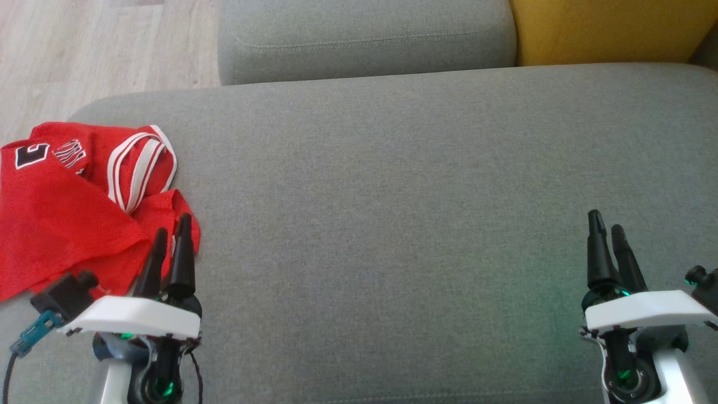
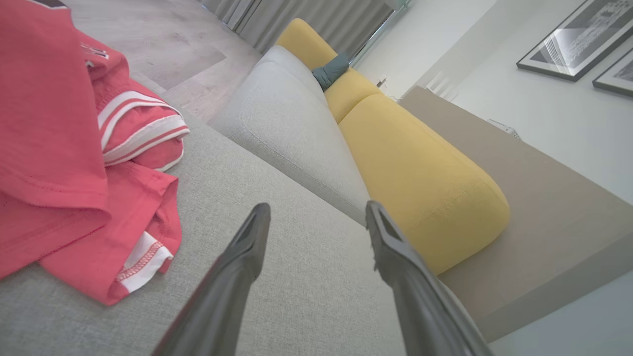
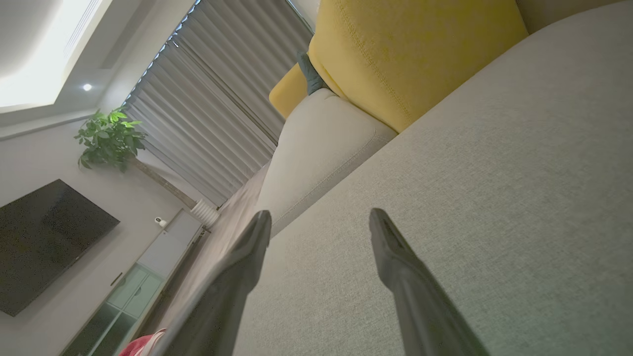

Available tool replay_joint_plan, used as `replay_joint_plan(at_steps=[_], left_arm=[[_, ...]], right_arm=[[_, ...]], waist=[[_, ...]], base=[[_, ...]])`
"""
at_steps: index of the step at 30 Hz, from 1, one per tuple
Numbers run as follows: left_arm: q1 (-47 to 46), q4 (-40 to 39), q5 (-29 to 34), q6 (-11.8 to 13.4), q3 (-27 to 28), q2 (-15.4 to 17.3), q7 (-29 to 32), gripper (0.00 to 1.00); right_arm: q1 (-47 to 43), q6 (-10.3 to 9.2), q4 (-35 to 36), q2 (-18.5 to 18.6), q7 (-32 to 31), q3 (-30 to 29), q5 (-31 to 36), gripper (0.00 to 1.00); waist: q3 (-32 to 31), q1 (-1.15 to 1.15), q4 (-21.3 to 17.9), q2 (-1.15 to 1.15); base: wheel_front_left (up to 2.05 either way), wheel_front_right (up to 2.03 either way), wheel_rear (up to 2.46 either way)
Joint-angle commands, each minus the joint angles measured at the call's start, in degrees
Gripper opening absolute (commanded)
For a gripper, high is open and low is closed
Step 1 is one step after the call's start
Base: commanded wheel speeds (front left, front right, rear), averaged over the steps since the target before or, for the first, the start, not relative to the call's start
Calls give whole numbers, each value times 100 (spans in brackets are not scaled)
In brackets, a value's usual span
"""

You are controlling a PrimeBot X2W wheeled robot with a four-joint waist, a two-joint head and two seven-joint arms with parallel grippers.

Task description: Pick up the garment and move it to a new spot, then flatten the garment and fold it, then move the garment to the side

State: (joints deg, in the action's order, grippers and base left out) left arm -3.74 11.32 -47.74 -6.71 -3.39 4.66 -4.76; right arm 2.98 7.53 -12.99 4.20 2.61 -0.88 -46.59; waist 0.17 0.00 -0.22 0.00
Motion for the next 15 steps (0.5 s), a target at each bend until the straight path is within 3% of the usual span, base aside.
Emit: replay_joint_plan(at_steps=[1, 15], left_arm=[[-250, -223, 203, 0, 48, 129, -87, 100], [-269, -98, 1391, 47, -161, 221, -338, 100]], right_arm=[[281, -2, 243, 82, 67, 90, 196, 100], [300, -3, 248, 55, 162, 221, 1397, 100]], waist=[[1, 0, -3, 0], [10, 0, -29, 0]], base=[[0, 0, 0], [0, 0, 0]])
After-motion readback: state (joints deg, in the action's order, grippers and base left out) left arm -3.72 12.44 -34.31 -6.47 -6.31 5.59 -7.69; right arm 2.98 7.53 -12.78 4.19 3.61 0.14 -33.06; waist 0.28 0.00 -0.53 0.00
